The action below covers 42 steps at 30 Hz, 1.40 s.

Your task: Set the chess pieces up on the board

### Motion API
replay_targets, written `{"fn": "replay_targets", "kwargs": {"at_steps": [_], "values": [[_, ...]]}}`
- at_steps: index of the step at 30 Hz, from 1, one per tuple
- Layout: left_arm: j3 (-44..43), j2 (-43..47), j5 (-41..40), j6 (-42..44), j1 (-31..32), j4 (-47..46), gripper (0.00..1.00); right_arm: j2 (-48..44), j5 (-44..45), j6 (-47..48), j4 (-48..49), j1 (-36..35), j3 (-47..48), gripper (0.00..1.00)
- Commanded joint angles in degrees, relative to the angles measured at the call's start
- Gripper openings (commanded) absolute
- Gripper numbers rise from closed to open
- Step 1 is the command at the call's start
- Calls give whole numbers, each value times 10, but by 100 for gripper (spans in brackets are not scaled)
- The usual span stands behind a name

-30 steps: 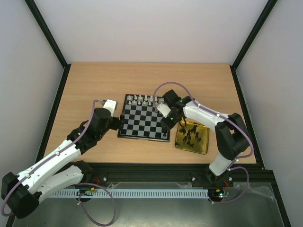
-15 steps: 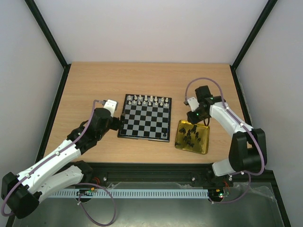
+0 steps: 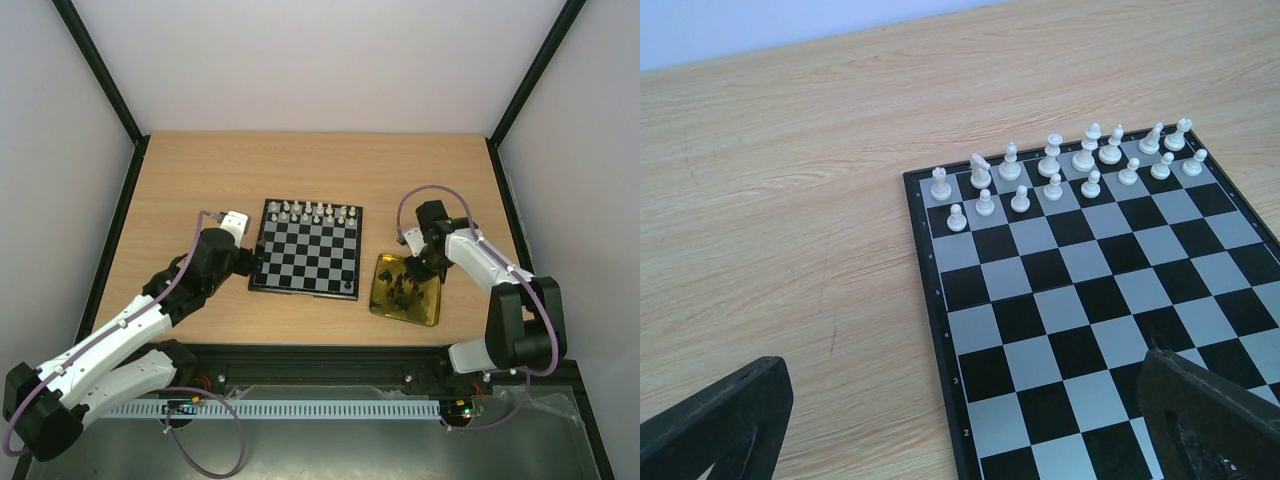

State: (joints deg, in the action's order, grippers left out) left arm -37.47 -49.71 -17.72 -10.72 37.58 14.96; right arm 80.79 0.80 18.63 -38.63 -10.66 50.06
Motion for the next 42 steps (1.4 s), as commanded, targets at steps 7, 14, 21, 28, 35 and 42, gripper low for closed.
{"fn": "replay_targets", "kwargs": {"at_steps": [7,14,21,28,35,42], "values": [[-5,0,4,-2,-2,5,98,38,13,-4,-12,5,-5,21],[-6,0,5,-2,-2,5,98,69,13,-8,13,16,-9,18],[-5,1,4,-3,-2,5,98,92,6,-3,33,36,-16,12],[-5,-1,7,-3,-2,5,98,74,-25,6,11,59,2,5],[-4,1,9,-3,-2,3,98,40,-124,31,-47,82,53,4],[-10,-13,17,-3,-4,8,98,5,-174,26,-66,71,92,4]]}}
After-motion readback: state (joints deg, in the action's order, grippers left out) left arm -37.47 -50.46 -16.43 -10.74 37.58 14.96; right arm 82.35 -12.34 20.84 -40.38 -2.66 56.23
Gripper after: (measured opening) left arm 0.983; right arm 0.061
